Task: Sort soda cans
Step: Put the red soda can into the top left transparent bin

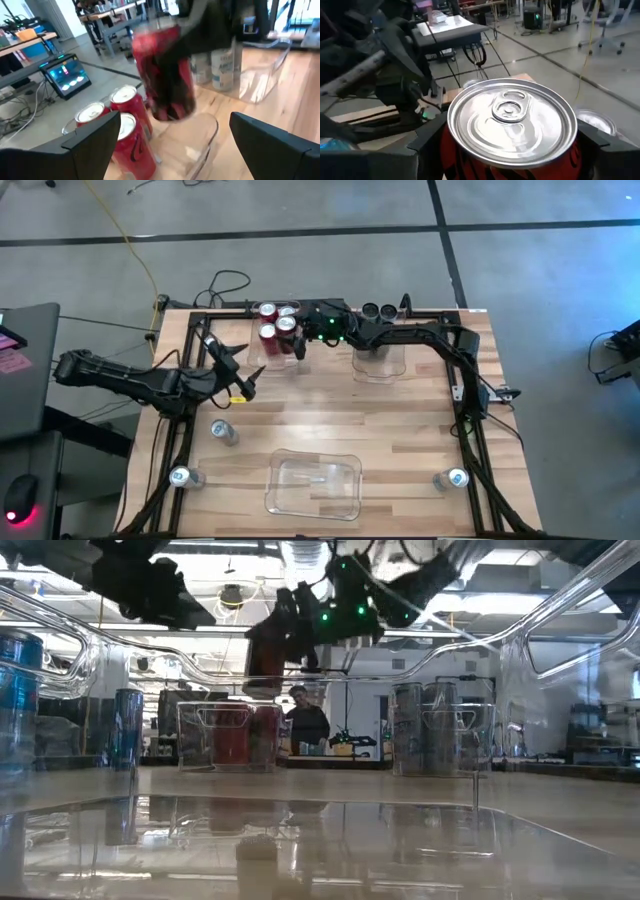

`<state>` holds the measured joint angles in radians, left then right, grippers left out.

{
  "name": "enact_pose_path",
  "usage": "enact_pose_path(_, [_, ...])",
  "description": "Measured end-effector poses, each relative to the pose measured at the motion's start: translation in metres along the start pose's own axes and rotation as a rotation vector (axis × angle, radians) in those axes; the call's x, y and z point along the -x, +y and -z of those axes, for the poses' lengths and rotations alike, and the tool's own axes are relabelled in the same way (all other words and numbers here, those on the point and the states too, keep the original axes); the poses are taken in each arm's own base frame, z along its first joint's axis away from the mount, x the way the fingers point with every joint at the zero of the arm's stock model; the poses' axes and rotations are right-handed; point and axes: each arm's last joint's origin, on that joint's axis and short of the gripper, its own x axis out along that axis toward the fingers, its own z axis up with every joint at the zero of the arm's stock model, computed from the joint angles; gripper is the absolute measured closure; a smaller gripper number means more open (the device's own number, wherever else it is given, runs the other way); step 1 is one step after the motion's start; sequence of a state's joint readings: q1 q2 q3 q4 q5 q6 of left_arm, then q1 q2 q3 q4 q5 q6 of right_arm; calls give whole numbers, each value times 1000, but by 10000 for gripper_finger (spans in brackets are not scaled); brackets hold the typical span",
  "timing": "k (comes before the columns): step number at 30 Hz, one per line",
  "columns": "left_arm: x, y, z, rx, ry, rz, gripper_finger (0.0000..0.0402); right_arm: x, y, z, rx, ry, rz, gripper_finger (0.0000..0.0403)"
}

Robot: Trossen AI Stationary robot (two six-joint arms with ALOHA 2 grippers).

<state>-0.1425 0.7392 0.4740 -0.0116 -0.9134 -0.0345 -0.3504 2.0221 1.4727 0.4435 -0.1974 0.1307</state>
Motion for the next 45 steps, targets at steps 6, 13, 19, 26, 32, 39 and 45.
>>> enact_pose_path(6, [5,6,0,-8,3,1,30,-10,-15,21,-85,19,14,99])
enact_pose_path(13, [5,7,3,-15,21,0,30,0,-19,14,-44,96,-166,99])
enact_pose_path(19, [5,7,3,-13,22,0,30,10,-38,10,67,134,-193,99])
enact_pose_path(26, [5,7,2,-7,17,0,30,14,-48,8,131,113,-269,99])
enact_pose_path(32, [2,4,-4,-5,-28,18,30,6,-19,3,213,29,-359,99])
enact_pose_path(39, [-13,-5,1,-60,10,64,30,-4,32,-5,369,-34,-485,99])
enact_pose_path(45, [-21,-12,3,-85,9,116,30,-8,47,-16,374,-42,-506,99])
